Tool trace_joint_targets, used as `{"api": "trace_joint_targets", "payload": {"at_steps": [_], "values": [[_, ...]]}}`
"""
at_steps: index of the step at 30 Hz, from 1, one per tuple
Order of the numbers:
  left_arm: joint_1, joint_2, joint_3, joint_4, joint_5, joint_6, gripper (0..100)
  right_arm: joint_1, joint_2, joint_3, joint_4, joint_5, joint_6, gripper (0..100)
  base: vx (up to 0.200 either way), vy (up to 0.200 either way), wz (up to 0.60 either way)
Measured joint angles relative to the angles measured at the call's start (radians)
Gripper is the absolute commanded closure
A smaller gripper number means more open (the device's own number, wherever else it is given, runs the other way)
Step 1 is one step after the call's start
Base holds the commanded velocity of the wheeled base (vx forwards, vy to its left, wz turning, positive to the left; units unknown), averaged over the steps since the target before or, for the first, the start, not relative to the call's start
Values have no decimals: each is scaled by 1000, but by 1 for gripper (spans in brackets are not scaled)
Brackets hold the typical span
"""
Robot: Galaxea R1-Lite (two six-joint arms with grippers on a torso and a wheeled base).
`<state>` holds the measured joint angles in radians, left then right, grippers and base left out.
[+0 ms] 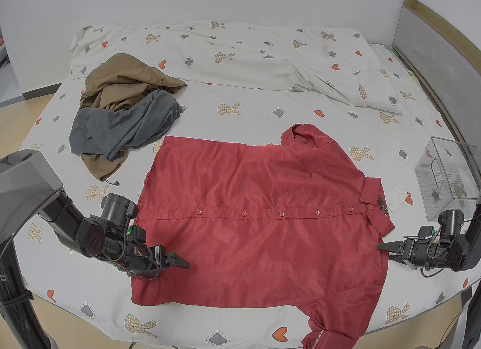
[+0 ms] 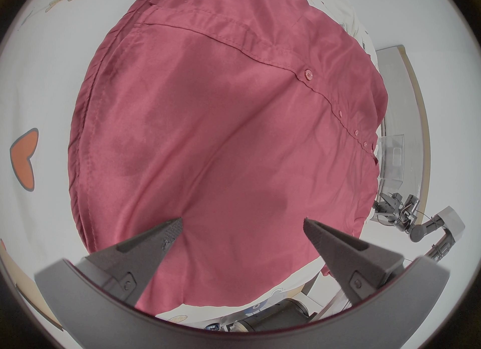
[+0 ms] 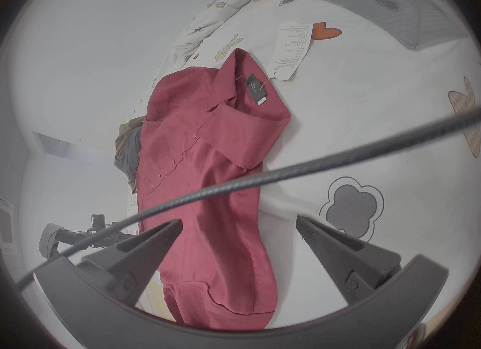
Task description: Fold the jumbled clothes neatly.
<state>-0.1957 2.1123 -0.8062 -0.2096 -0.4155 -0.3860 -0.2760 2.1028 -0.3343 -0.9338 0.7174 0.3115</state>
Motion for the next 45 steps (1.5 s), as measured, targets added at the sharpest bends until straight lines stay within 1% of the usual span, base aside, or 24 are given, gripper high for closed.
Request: {"api": "trace_joint_targets", "payload": {"at_steps": [10, 11, 30, 35, 41, 45], "values": [[9, 0, -2, 2, 0, 0, 0, -8, 21, -6, 0, -3, -1, 0, 0, 0, 0], [10, 0, -2, 2, 0, 0, 0, -10, 22, -6, 0, -3, -1, 100, 0, 0, 0], [15, -2, -1, 10, 0, 0, 0, -15, 25, 5, 0, -2, -1, 100, 0, 0, 0], [15, -2, -1, 11, 0, 0, 0, -43, 18, 7, 0, -5, -3, 100, 0, 0, 0], [21, -4, 2, 13, 0, 0, 0, -122, 1, 14, 1, -6, -7, 100, 0, 0, 0], [31, -11, 4, 48, 0, 2, 0, -149, -7, 27, 1, -6, -14, 100, 0, 0, 0]]}}
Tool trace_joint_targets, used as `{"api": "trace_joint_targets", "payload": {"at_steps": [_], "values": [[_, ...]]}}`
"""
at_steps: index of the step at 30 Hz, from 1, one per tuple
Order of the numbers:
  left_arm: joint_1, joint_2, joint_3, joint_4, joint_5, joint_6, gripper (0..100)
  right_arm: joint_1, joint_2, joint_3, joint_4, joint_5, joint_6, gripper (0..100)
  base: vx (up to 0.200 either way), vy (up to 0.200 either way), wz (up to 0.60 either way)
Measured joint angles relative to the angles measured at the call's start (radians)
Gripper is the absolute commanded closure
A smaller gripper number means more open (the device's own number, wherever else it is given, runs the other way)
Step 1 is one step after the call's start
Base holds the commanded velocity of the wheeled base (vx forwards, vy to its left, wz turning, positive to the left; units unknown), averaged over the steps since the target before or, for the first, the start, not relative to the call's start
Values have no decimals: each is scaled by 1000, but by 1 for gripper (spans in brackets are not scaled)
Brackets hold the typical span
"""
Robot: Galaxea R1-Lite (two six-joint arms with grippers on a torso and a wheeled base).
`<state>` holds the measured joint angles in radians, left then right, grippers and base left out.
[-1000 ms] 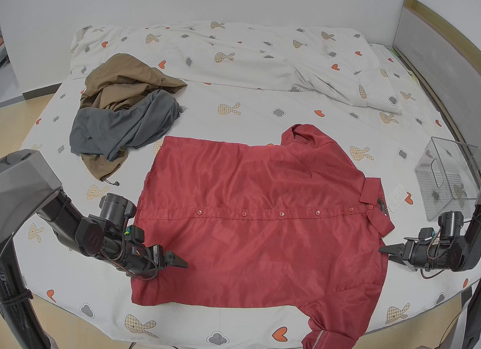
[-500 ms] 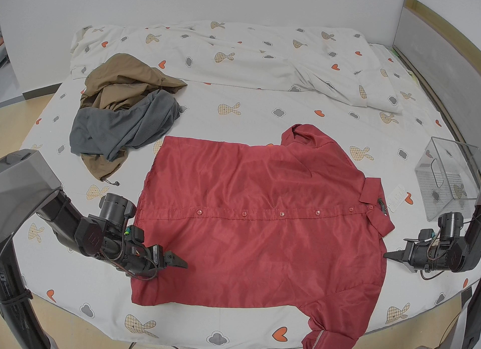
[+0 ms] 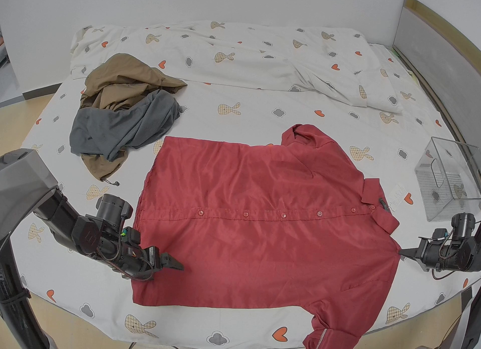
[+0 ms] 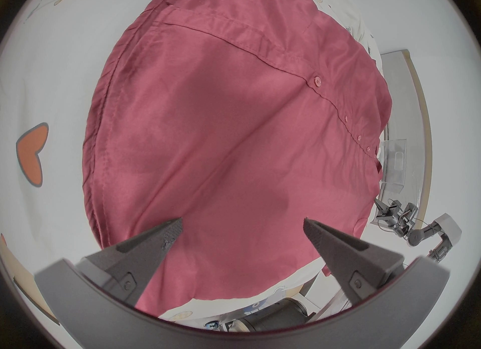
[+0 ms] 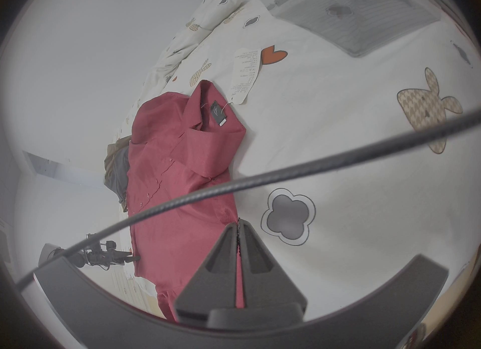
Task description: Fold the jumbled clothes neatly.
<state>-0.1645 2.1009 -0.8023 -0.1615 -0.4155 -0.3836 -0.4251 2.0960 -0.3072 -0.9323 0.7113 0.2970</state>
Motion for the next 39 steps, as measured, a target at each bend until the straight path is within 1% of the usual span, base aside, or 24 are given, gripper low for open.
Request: {"api": "trace_joint_targets", "payload": {"at_steps": [5, 10, 11, 17, 22, 26, 28, 31, 35, 39], "values": [[11, -13, -1, 44, 7, 44, 0, 8, -4, 23, 0, -1, -49, 100, 0, 0, 0], [15, -19, -2, 50, 21, 54, 0, 54, -12, 53, -1, -2, -69, 100, 0, 0, 0], [16, -21, -3, 51, 22, 54, 0, 57, -14, 55, -1, -2, -69, 0, 0, 0, 0], [17, -41, -1, 57, 23, 54, 0, 60, -54, 60, -2, -3, -70, 0, 0, 0, 0], [17, -89, 0, 77, 21, 53, 0, 31, -134, 61, 2, -3, -65, 0, 0, 0, 0], [17, -157, -2, 111, 19, 47, 0, 8, -217, 52, 7, -2, -44, 0, 0, 0, 0], [17, -203, -10, 138, 16, 36, 0, 3, -261, 43, 11, -2, -13, 0, 0, 0, 0], [17, -272, -37, 184, 14, -5, 0, 18, -317, 9, 27, -1, 74, 0, 0, 0, 0], [17, -353, -110, 243, 13, -78, 0, 76, -372, -101, 99, -1, 170, 0, 0, 0, 0], [17, -403, -194, 280, 13, -129, 0, 141, -396, -237, 224, -2, 206, 0, 0, 0, 0]]}}
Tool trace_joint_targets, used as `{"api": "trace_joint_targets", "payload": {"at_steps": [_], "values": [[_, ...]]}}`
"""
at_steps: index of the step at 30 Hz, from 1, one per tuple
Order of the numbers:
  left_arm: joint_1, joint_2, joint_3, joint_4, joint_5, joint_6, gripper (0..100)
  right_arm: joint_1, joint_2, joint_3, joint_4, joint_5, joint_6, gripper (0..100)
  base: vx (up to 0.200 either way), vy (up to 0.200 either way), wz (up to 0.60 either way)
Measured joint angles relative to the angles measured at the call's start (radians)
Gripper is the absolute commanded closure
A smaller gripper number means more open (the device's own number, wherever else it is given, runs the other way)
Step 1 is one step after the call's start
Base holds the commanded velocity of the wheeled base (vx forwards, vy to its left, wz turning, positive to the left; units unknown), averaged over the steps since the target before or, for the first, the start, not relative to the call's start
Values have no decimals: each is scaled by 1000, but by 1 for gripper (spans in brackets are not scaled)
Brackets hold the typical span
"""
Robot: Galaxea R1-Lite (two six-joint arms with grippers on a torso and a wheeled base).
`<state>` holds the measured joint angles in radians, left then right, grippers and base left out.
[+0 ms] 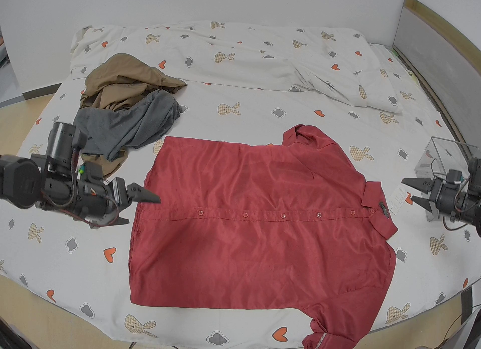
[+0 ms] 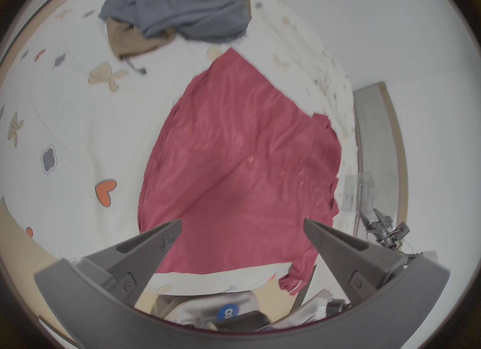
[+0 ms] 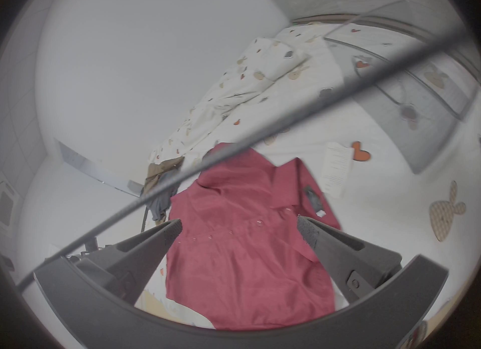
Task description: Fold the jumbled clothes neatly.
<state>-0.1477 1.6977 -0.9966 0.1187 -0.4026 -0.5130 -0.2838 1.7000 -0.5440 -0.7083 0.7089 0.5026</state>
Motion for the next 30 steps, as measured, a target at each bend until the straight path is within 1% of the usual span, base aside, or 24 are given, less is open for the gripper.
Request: {"api": "trace_joint_targets", "payload": {"at_steps": [6, 9, 13, 16, 20, 26, 30], "values": [[-4, -53, -147, 41, 0, -45, 0, 138, -6, -236, 189, -3, 29, 0, 0, 0, 0], [-5, -71, -187, 50, -1, -54, 0, 203, -6, -310, 223, -5, 35, 0, 0, 0, 0], [-7, -68, -191, 51, -3, -59, 0, 262, -9, -347, 236, -8, 37, 0, 0, 0, 0], [-22, -59, -179, 50, -19, -59, 0, 283, -9, -346, 237, -9, 37, 0, 0, 0, 0], [-49, -47, -168, 50, -41, -56, 0, 286, -4, -330, 239, -10, 37, 0, 0, 0, 0], [-63, -32, -161, 49, -42, -55, 0, 283, 9, -325, 238, -10, 36, 0, 200, 0, 0], [-66, -26, -159, 49, -43, -54, 0, 283, 20, -322, 236, -10, 35, 0, 0, 0, 0]]}}
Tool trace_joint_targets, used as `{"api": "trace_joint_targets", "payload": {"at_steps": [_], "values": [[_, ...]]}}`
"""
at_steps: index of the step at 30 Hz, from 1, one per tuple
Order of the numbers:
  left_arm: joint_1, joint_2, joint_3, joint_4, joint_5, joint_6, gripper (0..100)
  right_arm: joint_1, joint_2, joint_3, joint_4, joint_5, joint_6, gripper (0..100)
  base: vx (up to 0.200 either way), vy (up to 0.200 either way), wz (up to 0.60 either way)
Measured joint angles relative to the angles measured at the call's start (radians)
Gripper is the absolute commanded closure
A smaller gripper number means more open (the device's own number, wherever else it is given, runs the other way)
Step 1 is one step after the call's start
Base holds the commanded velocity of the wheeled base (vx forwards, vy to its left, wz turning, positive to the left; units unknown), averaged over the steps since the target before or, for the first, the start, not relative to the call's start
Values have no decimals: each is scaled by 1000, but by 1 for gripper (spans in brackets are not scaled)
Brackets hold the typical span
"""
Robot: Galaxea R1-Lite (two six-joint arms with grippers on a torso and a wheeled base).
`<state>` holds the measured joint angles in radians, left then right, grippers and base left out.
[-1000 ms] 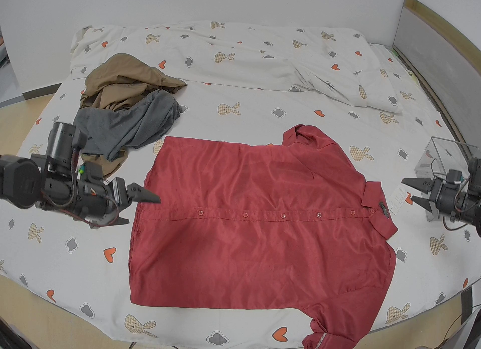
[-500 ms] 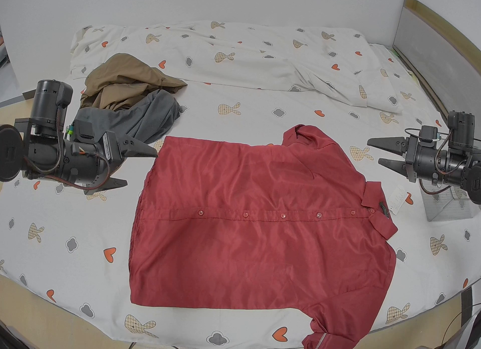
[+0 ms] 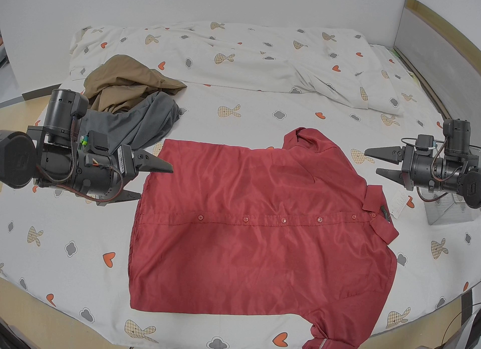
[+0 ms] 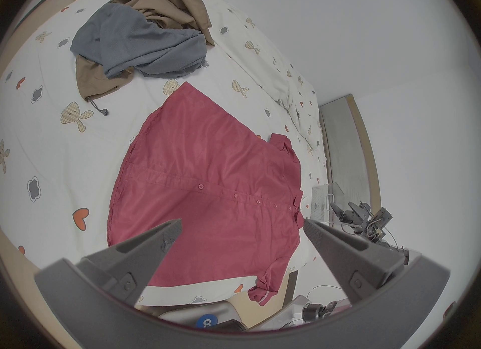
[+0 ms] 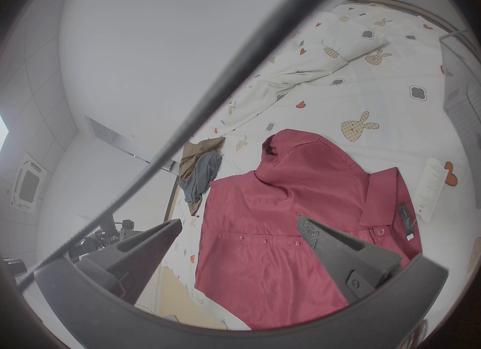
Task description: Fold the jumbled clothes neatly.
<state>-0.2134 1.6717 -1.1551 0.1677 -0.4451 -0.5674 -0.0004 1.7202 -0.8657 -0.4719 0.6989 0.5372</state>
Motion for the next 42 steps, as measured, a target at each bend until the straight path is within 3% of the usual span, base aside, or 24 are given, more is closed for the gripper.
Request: {"api": "trace_joint_targets", "payload": {"at_steps": [10, 18, 23, 42], "values": [[-17, 7, 1, 0, 0, 0, 0, 0, 30, 20, -8, -70, -76, 0, 0, 0, 0], [-20, 10, 5, 0, 1, 0, 0, 1, 71, -4, -7, -103, -73, 0, 25, 0, 0], [-21, 10, 8, -1, 0, 0, 0, -2, 121, -60, -6, -110, -71, 0, 200, 0, 0], [-21, 12, 30, -5, 1, 36, 0, -30, 458, -397, -2, -107, -78, 0, 0, 0, 0]]}}
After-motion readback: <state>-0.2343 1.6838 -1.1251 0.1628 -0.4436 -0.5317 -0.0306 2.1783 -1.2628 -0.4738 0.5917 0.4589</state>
